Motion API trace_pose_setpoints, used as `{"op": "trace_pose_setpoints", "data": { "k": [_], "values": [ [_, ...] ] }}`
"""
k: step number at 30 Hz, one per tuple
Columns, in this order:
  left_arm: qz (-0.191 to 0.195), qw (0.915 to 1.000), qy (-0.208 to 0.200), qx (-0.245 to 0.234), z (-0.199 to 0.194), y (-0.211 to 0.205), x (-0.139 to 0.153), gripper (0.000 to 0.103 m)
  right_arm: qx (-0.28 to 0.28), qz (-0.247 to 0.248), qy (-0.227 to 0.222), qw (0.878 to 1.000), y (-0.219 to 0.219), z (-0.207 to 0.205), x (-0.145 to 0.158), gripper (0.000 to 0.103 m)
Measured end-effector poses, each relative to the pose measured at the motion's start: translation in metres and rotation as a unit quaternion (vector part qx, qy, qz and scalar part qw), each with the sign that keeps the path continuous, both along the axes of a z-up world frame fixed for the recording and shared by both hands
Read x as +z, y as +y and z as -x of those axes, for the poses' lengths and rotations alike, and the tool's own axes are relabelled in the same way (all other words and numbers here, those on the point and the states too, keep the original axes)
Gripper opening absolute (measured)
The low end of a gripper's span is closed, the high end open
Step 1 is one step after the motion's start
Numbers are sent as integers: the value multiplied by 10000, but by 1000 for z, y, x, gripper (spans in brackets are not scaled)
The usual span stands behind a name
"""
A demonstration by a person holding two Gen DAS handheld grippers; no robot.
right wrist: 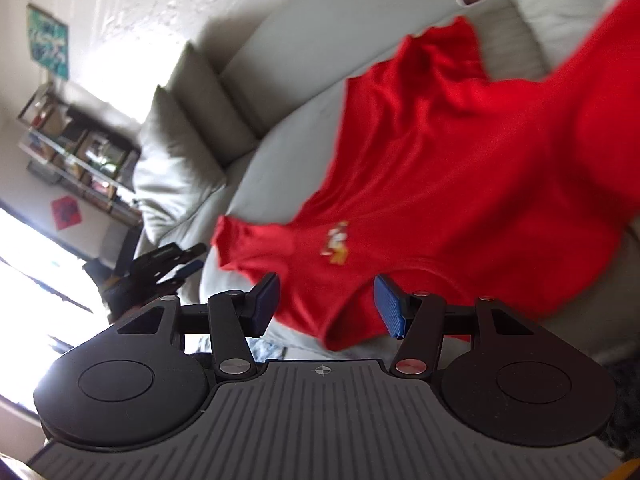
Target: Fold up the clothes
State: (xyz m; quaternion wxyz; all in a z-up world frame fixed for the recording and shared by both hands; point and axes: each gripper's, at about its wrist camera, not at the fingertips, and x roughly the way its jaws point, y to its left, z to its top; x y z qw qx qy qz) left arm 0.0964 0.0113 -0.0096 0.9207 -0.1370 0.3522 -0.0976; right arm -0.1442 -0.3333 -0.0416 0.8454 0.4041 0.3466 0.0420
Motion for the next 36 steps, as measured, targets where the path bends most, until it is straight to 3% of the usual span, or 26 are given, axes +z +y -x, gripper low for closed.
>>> {"op": "trace_pose_setpoints", "data": {
  "k": [5,8,11,15,18,20,22,24,26,29,33,36],
  "values": [
    [-107,9891,318,-1435,48,-61,-8,39,-701,165,188,9972,-30,31,-12,59],
    [-382,9868,556,-1470,66,-82,-26,44,-1051,350,411,9930,-43,38,-22,60],
    [-274,9827,855,-1622,74,-96,-43,43,-1359,544,646,9871,-56,44,-33,60],
    [-547,9796,488,-1869,78,-121,-48,38,-986,910,506,9897,-51,23,-44,43],
    [-914,9758,413,-1942,76,-138,-53,36,-617,1064,399,9916,-39,3,-52,41],
    [-1375,9651,881,-2046,67,-148,-66,37,-493,1249,642,9889,-34,-10,-60,42],
    [-1675,9548,930,-2274,67,-149,-68,40,-367,1359,1098,9839,-33,-21,-69,41],
    [-1875,9452,1034,-2463,68,-149,-61,39,-231,1339,1184,9836,-35,-21,-65,42],
    [-1791,9440,1113,-2536,66,-143,-48,39,-79,1153,1078,9874,-40,-20,-46,41],
    [-1428,9561,751,-2448,59,-129,-10,41,-13,1074,605,9924,-47,-18,0,41],
    [-872,9714,-84,-2208,46,-117,55,48,-50,1308,-404,9906,-47,-26,80,43],
    [-708,9729,-771,-2060,39,-118,95,51,-100,1535,-1096,9820,-43,-34,130,43]
  ]
}}
